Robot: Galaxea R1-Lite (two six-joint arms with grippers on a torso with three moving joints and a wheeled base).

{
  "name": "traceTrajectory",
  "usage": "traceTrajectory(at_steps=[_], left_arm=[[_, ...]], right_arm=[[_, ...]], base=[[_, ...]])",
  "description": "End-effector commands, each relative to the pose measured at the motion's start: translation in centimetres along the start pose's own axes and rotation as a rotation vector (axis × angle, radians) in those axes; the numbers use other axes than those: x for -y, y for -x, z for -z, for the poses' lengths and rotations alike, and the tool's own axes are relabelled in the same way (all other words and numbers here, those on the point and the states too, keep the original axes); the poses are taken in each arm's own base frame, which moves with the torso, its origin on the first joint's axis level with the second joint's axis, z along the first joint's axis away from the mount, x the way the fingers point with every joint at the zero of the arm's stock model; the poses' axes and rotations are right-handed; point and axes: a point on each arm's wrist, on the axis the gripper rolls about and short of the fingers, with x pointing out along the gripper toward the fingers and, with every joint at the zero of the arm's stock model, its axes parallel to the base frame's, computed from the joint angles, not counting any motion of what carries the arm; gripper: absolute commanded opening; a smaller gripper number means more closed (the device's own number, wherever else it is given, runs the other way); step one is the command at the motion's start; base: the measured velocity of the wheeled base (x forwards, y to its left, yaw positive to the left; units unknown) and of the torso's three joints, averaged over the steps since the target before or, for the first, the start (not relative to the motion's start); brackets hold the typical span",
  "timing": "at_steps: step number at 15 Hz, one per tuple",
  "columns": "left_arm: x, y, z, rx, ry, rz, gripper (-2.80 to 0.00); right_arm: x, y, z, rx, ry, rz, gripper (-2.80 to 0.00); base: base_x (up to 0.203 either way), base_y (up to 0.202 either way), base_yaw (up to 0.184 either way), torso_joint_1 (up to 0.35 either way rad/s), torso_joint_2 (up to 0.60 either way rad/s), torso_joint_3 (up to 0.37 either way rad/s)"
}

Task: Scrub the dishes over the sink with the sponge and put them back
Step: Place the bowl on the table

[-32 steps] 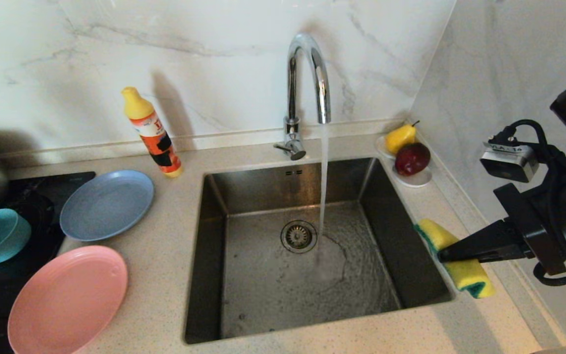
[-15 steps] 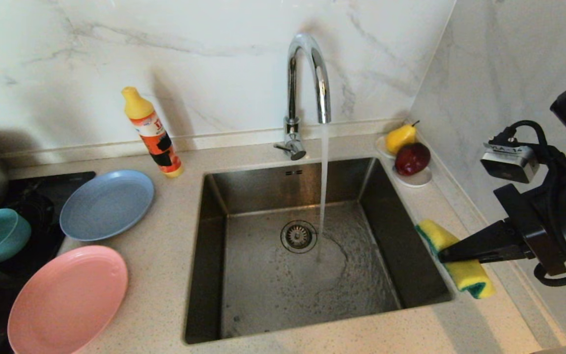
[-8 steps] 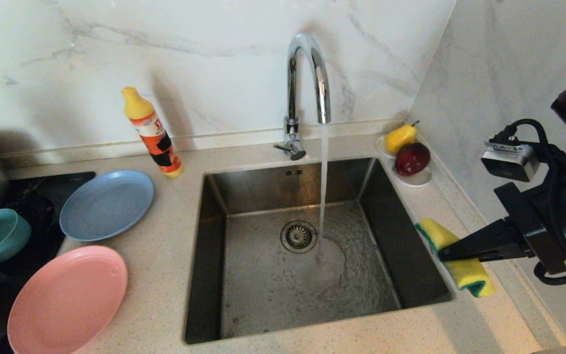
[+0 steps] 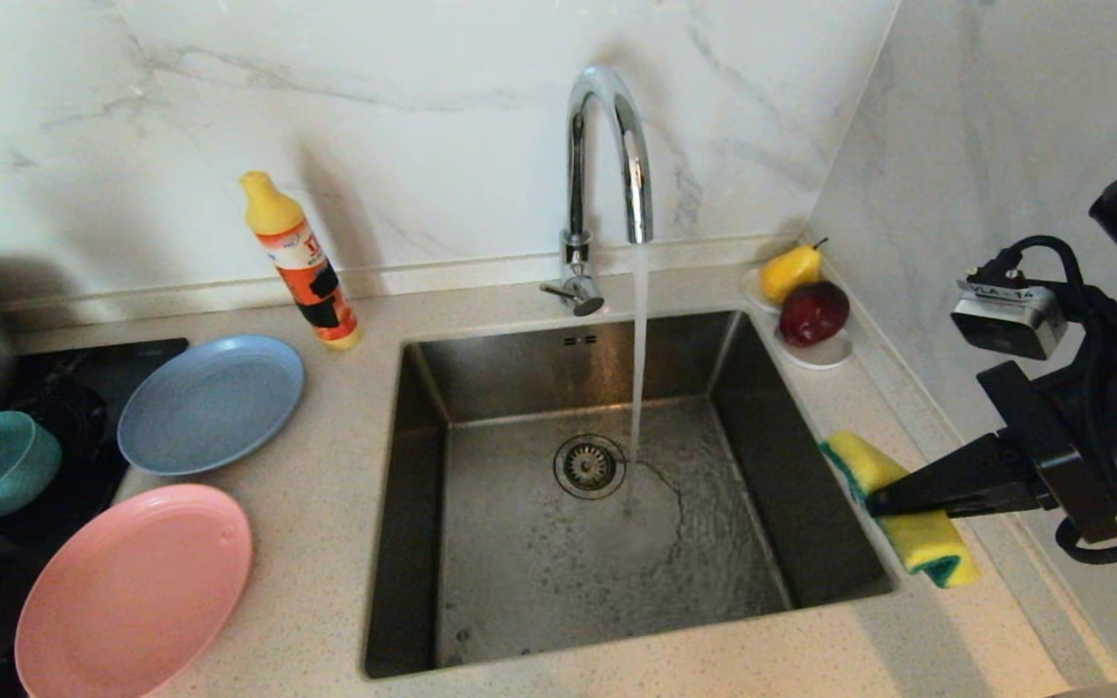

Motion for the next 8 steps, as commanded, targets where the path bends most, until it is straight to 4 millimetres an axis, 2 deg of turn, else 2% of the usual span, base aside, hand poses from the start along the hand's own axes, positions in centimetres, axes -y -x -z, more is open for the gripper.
traceTrajectory(at_steps=[1, 7, 8], left_arm=[[0.4, 0.9, -0.1, 0.013, 0.002, 0.009, 0.0], [3.5, 10.5, -0.2, 0.033, -0.012, 0.077, 0.0], [3.9, 12.3, 0.3, 0.036, -0.027, 0.076, -2.8]], right_arm=[[-0.1, 0.1, 0.1, -0.002, 0.0, -0.004, -2.8], [-0.4, 0.5, 0.1, 0.011, 0.01, -0.012, -2.8], [-0.3, 0.4, 0.2, 0.009, 0.008, -0.009, -2.8]], base=[[0.0, 0.0, 0.0, 0.0, 0.0, 0.0], [0.0, 0.0, 0.0, 0.0, 0.0, 0.0], [0.0, 0.0, 0.0, 0.0, 0.0, 0.0]])
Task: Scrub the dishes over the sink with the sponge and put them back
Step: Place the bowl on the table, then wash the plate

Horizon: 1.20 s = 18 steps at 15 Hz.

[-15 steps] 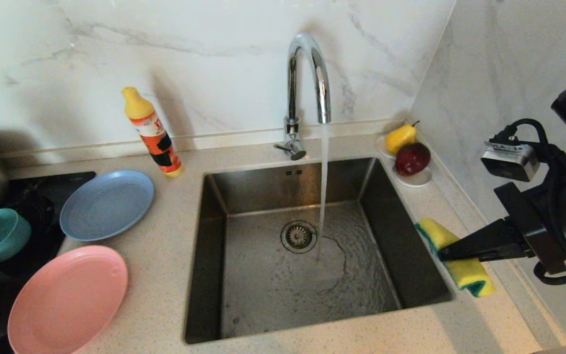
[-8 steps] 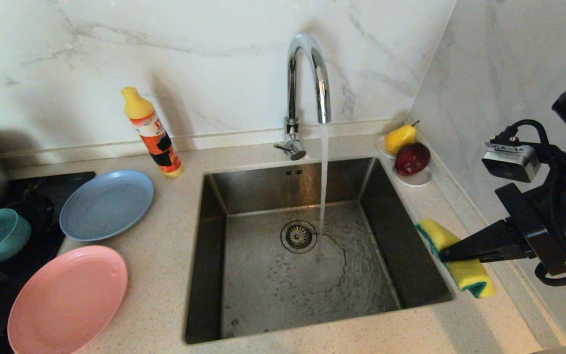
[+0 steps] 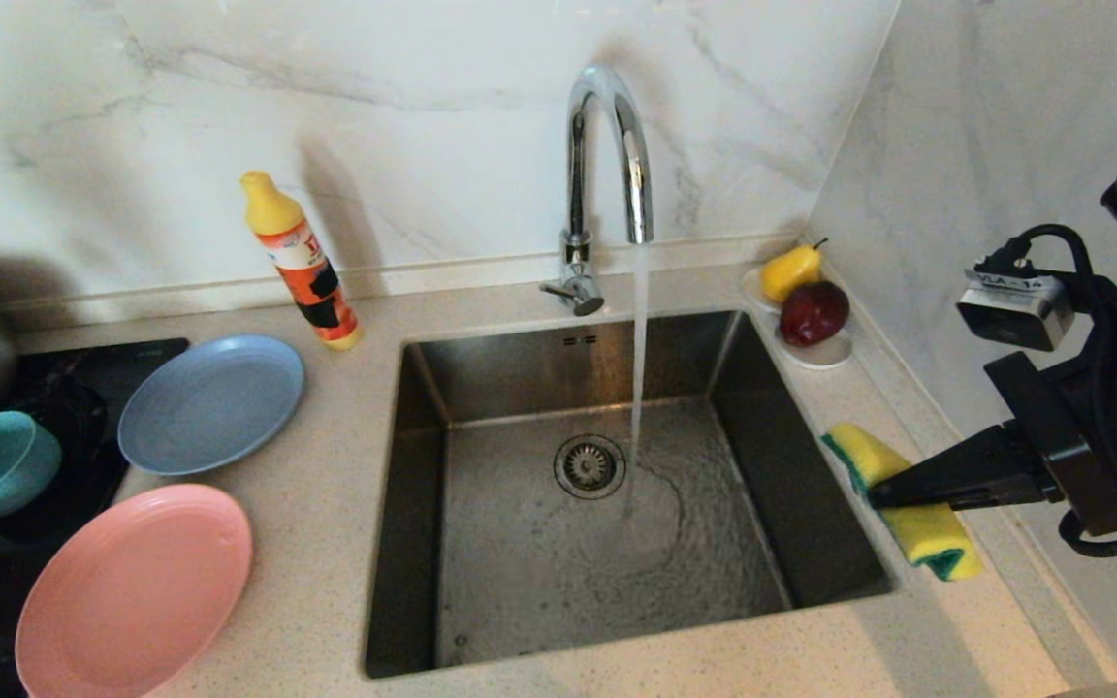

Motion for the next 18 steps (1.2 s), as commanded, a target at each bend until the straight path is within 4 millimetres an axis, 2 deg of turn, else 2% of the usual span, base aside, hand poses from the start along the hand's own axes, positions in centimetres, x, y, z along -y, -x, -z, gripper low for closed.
traceTrajectory(at_steps=[1, 4, 7, 10, 14, 15, 18], left_arm=[[1.6, 5.0, 1.2, 0.045, -0.054, 0.017, -2.8], [2.7, 8.2, 2.8, 0.079, -0.161, 0.097, -2.8], [5.2, 9.3, 5.4, 0.039, -0.35, 0.186, -2.8], [8.1, 8.1, 7.1, -0.029, -0.474, 0.218, -2.8], [11.3, 2.8, 7.9, -0.131, -0.584, 0.182, -2.8], [11.9, 1.4, 8.0, -0.14, -0.603, 0.15, 0.0], [13.3, -1.6, 8.1, -0.116, -0.622, 0.117, 0.0]], right_arm=[[0.1, 0.0, 0.2, -0.008, -0.007, 0.001, -2.8], [0.2, -0.1, 0.2, -0.014, -0.013, 0.003, -2.8], [0.5, -0.5, 0.3, -0.028, -0.024, 0.012, -2.8], [0.6, -0.7, 0.2, -0.032, -0.026, 0.015, -2.8], [0.6, -0.6, 0.1, -0.027, -0.025, 0.017, -2.8], [0.8, -0.5, 0.0, -0.021, -0.034, 0.021, -2.8], [1.2, -0.4, -0.2, -0.01, -0.044, 0.028, -2.8]], base=[[0.0, 0.0, 0.0, 0.0, 0.0, 0.0], [0.0, 0.0, 0.0, 0.0, 0.0, 0.0], [0.0, 0.0, 0.0, 0.0, 0.0, 0.0], [0.0, 0.0, 0.0, 0.0, 0.0, 0.0], [0.0, 0.0, 0.0, 0.0, 0.0, 0.0], [0.0, 0.0, 0.0, 0.0, 0.0, 0.0], [0.0, 0.0, 0.0, 0.0, 0.0, 0.0]])
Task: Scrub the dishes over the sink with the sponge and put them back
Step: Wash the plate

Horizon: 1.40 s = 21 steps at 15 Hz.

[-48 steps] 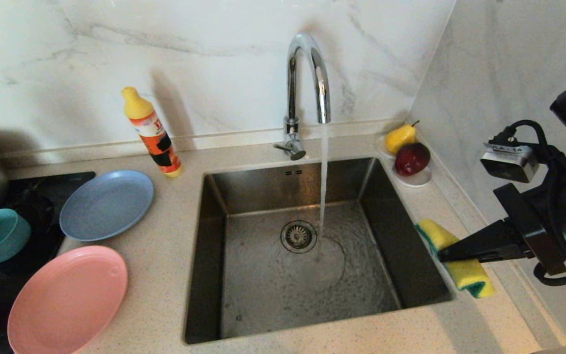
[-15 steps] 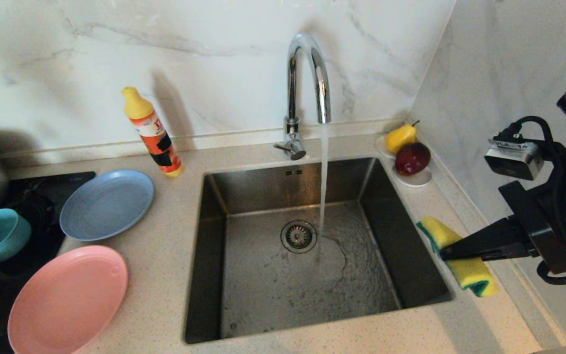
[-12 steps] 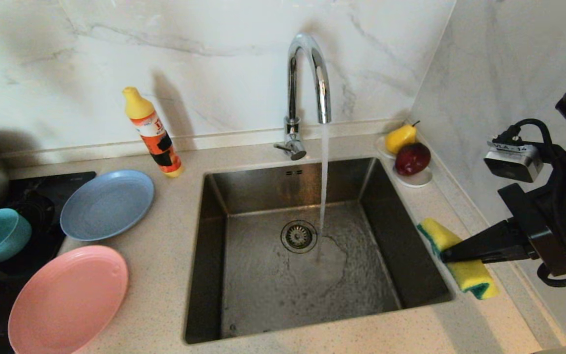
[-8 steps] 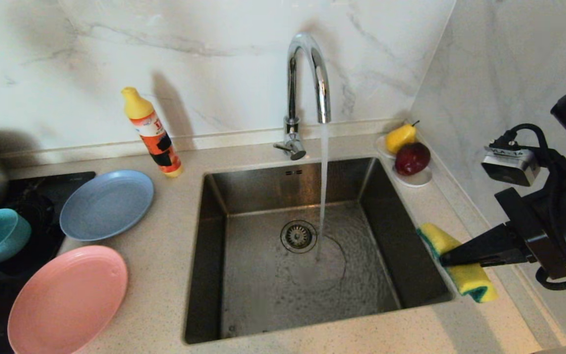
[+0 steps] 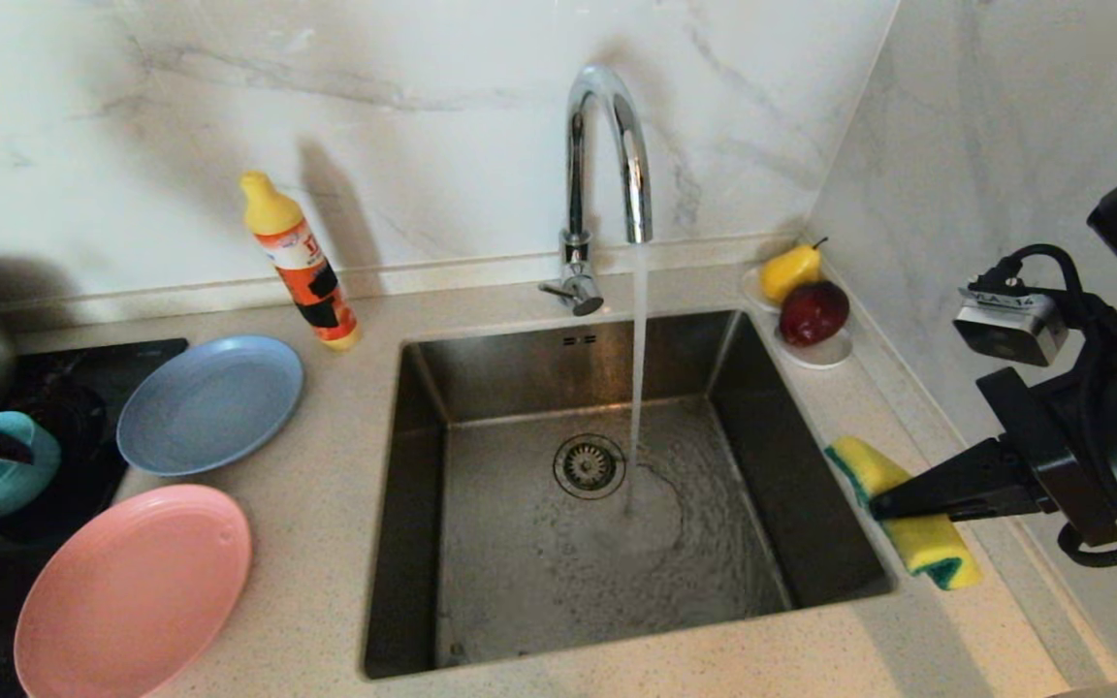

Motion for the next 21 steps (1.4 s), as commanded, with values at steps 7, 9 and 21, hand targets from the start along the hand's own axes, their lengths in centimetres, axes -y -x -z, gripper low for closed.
traceTrajectory(at_steps=[7, 9, 21], left_arm=[[-0.3, -7.2, -0.4, -0.043, 0.005, 0.014, 0.0], [0.0, -7.9, -0.7, -0.032, 0.02, 0.023, 0.0], [1.9, -10.6, -1.0, 0.0, -0.002, 0.069, 0.0]], right_arm=[[0.7, -0.3, -0.1, -0.014, 0.0, 0.013, -2.8], [0.7, -0.3, -0.1, -0.014, -0.001, 0.013, -2.8], [0.8, -0.4, 0.0, -0.019, -0.006, 0.016, -2.8]], base=[[0.0, 0.0, 0.0, 0.0, 0.0, 0.0], [0.0, 0.0, 0.0, 0.0, 0.0, 0.0], [0.0, 0.0, 0.0, 0.0, 0.0, 0.0]])
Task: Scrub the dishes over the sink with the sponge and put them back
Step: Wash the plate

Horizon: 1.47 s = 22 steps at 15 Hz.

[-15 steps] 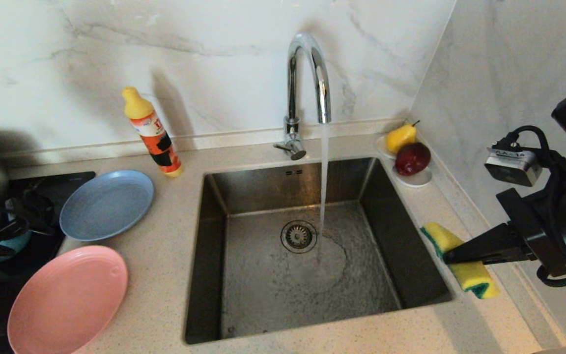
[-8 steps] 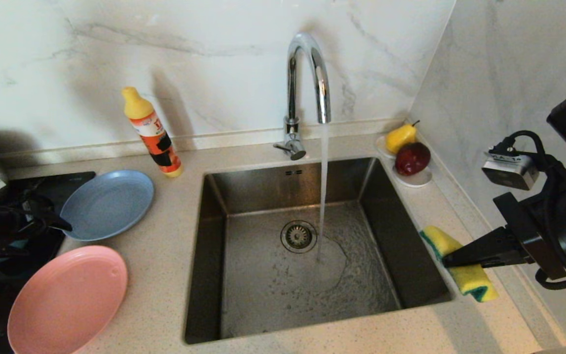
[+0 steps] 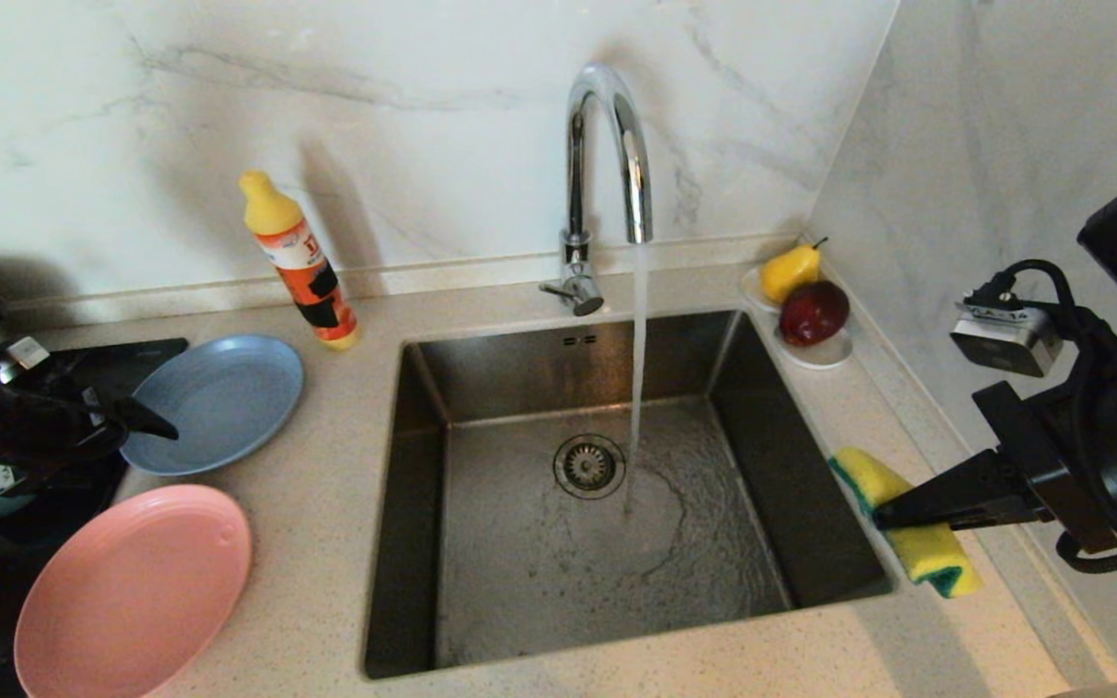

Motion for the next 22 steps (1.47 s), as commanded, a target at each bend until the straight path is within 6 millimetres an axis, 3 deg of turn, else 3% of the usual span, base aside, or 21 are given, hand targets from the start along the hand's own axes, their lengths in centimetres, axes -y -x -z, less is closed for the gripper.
traceTrajectory(at_steps=[1, 9, 22], left_arm=[[-0.3, -1.3, 0.1, -0.019, 0.009, -0.004, 0.0], [0.7, -1.4, -0.9, 0.044, 0.023, 0.028, 0.0], [3.5, -2.6, -0.3, 0.04, -0.022, 0.076, 0.0]], right_arm=[[0.2, -0.1, 0.2, -0.01, -0.012, 0.002, -2.8], [0.3, -0.2, 0.1, -0.012, -0.015, 0.004, -2.8], [0.3, 0.0, 0.3, -0.01, -0.014, 0.005, -2.8]], base=[[0.0, 0.0, 0.0, 0.0, 0.0, 0.0], [0.0, 0.0, 0.0, 0.0, 0.0, 0.0], [0.0, 0.0, 0.0, 0.0, 0.0, 0.0]])
